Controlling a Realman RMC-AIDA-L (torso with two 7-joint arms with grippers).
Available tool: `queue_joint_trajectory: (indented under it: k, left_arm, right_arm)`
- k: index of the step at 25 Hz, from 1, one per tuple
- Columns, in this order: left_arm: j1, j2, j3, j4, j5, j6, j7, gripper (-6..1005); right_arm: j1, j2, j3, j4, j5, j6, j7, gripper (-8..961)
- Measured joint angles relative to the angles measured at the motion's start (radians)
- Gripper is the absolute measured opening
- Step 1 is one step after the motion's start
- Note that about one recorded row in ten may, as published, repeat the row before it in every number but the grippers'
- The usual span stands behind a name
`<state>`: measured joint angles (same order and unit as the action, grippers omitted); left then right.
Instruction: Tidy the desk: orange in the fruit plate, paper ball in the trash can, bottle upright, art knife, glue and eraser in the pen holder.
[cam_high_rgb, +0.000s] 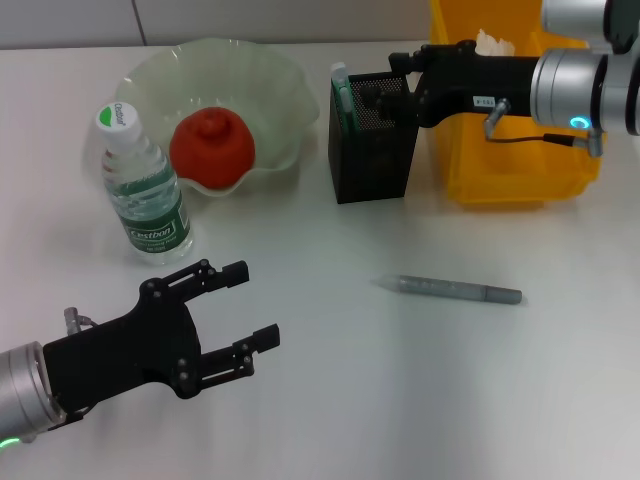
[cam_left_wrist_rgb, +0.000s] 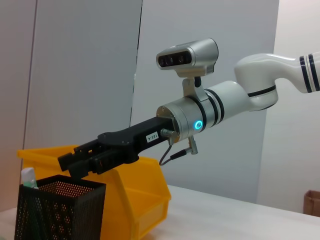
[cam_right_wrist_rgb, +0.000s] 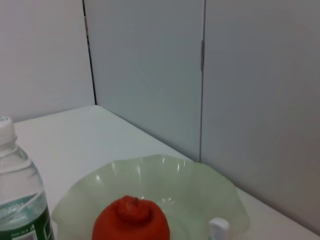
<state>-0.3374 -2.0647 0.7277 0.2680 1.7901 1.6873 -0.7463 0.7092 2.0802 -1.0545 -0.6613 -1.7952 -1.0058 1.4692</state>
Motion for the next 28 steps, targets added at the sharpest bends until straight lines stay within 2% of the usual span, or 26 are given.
queue_joint_trajectory:
  k: [4,11,13,18,23,28]
  left_arm:
    - [0.0,0.0,-0.001,0.0,0.001,-0.002,-0.003,770]
    - [-0.001,0.001,0.001,0.0,0.001,-0.004,-0.003,770]
    - [-0.003,0.002,0.002,0.0,0.002,-0.004,-0.003,770]
    - [-0.002,0.003,0.002,0.002,0.01,-0.006,-0.005,770]
    - [0.0,0.003,0.002,0.004,0.016,-0.016,-0.005,770]
    - [0.0,0.005,0.002,0.004,0.019,-0.025,-0.003,770]
  right_arm:
    - [-0.019,0.002,0.01,-0.044,0.016,-0.05,0.018,630]
    - [-0.074,-0.009,0.005,-0.174,0.03,-0.322,0.112,628]
    - [-0.076,-0.015,0.003,-0.223,-0.04,-0.397,0.172,628]
    - [-0.054,-0.013,0.001,-0.32,-0.268,-0.503,0.299,626]
    - [0.027,-0.014,0.002,-0.345,-0.459,-0.59,0.414,625]
    - [0.101,0.0,-0.033,-0.331,-0.63,-0.606,0.474,623]
